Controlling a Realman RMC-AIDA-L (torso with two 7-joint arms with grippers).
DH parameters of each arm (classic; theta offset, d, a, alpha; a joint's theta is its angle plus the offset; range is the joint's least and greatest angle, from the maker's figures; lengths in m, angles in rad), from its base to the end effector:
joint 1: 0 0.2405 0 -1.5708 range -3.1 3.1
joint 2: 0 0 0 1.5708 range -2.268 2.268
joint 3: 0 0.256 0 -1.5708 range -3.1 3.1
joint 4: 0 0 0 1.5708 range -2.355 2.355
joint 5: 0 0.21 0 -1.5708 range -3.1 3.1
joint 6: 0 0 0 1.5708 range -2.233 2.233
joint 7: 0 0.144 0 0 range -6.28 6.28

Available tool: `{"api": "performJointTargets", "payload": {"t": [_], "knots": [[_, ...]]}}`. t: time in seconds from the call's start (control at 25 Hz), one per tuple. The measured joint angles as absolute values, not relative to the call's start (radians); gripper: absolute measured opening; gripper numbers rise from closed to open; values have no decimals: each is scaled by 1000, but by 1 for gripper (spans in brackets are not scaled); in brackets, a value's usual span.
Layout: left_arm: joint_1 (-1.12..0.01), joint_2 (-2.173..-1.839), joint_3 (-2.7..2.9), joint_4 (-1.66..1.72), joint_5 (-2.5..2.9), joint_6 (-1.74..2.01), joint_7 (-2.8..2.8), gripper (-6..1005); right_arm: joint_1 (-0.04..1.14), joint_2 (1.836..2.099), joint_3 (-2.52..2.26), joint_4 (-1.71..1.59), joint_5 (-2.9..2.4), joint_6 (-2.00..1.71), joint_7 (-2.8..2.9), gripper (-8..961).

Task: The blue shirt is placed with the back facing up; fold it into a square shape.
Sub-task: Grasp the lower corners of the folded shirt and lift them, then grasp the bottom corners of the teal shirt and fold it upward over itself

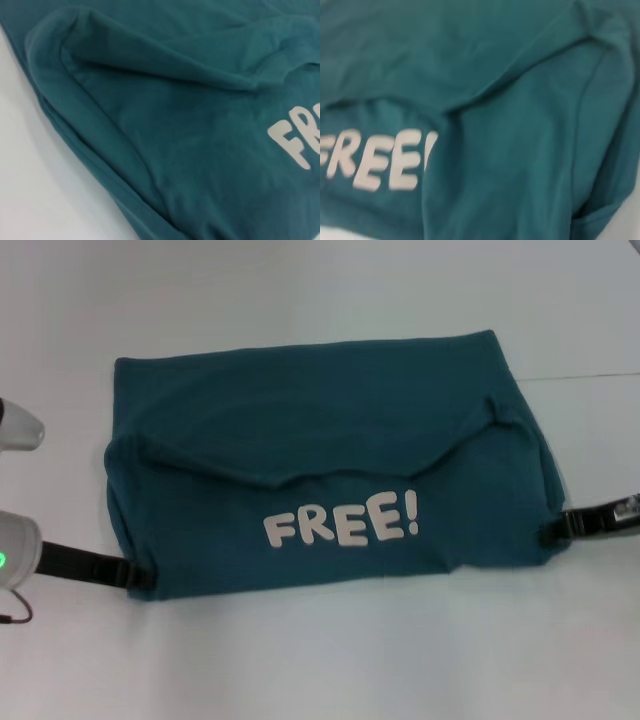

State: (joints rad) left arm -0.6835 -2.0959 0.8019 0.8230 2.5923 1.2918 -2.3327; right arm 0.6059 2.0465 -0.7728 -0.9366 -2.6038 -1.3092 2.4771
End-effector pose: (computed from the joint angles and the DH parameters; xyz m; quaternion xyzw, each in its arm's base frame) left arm -0.2729 0.3824 0.0005 -0.8408 -0.5038 0.0208 0.1972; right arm 0.3002 0.3791 0.0496 -0.7824 0.5654 -0.0061 0.2611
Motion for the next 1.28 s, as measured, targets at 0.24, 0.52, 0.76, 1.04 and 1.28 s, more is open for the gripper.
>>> {"api": "performJointTargets", "payload": {"t": [0.24, 0.52, 0.76, 1.04, 1.28], "knots": [[-671, -2065, 764, 903, 2593, 1514, -2342, 13, 605, 2053, -805, -1037, -2702, -1550, 2452, 86], [-674, -2034, 745, 948, 2686, 1729, -2362, 13, 596, 2070, -859, -1116, -2764, -1780, 2414, 86], [-677, -2033, 750, 955, 2782, 1855, -2345, 13, 593, 2082, -881, -1158, -2764, -1947, 2362, 85], [-656, -2040, 757, 965, 2819, 2017, -2329, 13, 546, 2075, -1020, -1171, -2767, -1992, 2360, 84], [-628, -2054, 762, 961, 2825, 2069, -2335, 13, 484, 2064, -1078, -1174, -2714, -2001, 2355, 85]]}}
